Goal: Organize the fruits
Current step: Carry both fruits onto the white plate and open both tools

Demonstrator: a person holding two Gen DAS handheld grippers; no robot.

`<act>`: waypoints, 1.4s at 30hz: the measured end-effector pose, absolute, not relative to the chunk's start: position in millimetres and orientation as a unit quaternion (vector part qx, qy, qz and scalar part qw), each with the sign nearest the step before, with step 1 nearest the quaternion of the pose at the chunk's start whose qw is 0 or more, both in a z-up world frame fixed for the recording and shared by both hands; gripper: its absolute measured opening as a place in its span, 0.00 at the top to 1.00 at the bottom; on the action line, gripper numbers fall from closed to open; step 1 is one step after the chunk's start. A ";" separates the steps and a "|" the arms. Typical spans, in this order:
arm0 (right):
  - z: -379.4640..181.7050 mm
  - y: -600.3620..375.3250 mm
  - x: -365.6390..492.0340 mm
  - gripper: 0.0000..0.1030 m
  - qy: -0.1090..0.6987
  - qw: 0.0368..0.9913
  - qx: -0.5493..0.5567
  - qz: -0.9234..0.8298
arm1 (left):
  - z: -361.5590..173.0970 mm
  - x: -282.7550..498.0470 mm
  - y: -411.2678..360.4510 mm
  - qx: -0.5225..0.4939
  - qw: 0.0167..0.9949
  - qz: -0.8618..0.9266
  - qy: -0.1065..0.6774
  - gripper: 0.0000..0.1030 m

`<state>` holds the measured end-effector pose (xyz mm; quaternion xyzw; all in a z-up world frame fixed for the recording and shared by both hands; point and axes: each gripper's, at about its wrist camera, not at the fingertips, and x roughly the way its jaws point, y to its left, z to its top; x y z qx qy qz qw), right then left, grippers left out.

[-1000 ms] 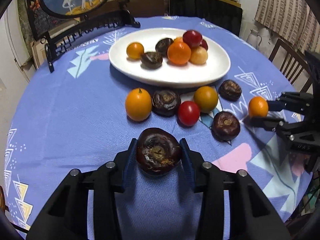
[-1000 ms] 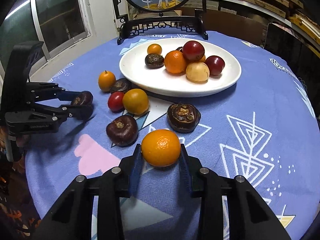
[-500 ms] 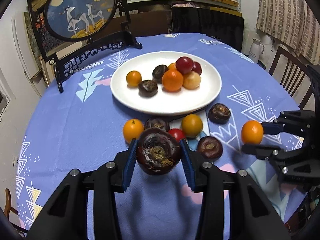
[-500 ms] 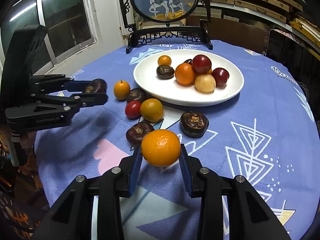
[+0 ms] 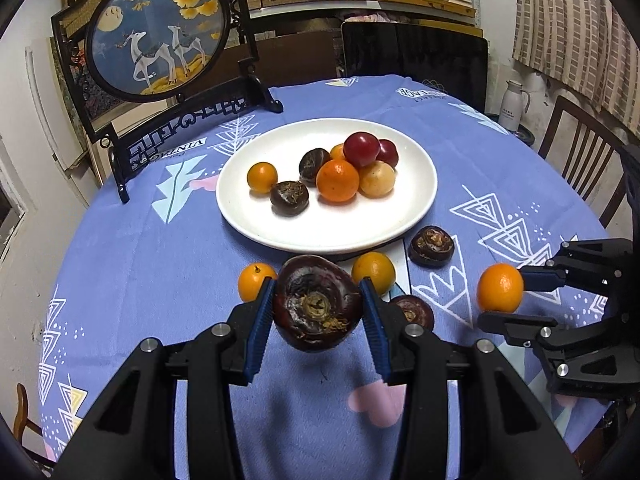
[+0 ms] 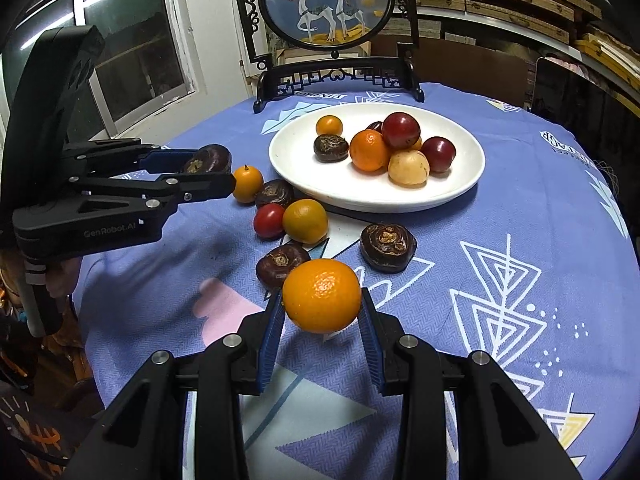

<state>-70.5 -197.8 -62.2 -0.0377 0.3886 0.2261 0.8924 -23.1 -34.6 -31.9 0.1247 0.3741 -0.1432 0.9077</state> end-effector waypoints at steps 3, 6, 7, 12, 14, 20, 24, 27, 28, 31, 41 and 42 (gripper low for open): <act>-59.8 -197.1 -69.5 0.64 0.386 0.893 -0.037 0.229 | -30.5 -20.3 -34.2 0.120 0.909 -0.141 0.374 0.60; -57.5 -195.6 -67.4 0.64 0.383 0.894 -0.038 0.230 | -29.5 -17.2 -33.3 0.115 0.910 -0.137 0.374 0.60; -56.5 -195.2 -66.4 0.64 0.382 0.894 -0.037 0.230 | -29.4 -15.6 -33.0 0.112 0.911 -0.136 0.374 0.60; -46.8 -191.5 -58.8 0.64 0.370 0.901 -0.036 0.224 | -30.0 -4.2 -31.1 0.095 0.913 -0.118 0.379 0.60; -41.2 -190.6 -52.9 0.64 0.363 0.904 -0.033 0.224 | -29.7 2.0 -30.0 0.089 0.913 -0.111 0.382 0.60; -25.7 -187.7 -33.4 0.64 0.347 0.911 -0.033 0.219 | -22.5 24.2 -30.8 0.091 0.915 -0.098 0.380 0.60; -22.0 -191.4 -22.3 0.64 0.341 0.915 -0.028 0.213 | -17.1 34.2 -33.3 0.093 0.917 -0.101 0.375 0.60; -22.3 -194.3 -14.3 0.64 0.342 0.915 -0.026 0.210 | -17.5 41.9 -36.7 0.098 0.916 -0.102 0.375 0.60; -22.9 -195.2 -12.0 0.64 0.343 0.915 -0.026 0.210 | -18.2 44.3 -37.8 0.100 0.916 -0.102 0.376 0.60; -23.8 -196.9 -4.9 0.64 0.345 0.915 -0.024 0.208 | -20.3 52.8 -39.5 0.100 0.914 -0.102 0.380 0.60; -31.7 -195.7 13.0 0.64 0.353 0.910 -0.023 0.215 | -25.6 68.7 -41.4 0.101 0.912 -0.100 0.386 0.60; -32.1 -195.8 13.1 0.64 0.353 0.910 -0.024 0.214 | -26.0 70.6 -40.6 0.101 0.912 -0.098 0.386 0.60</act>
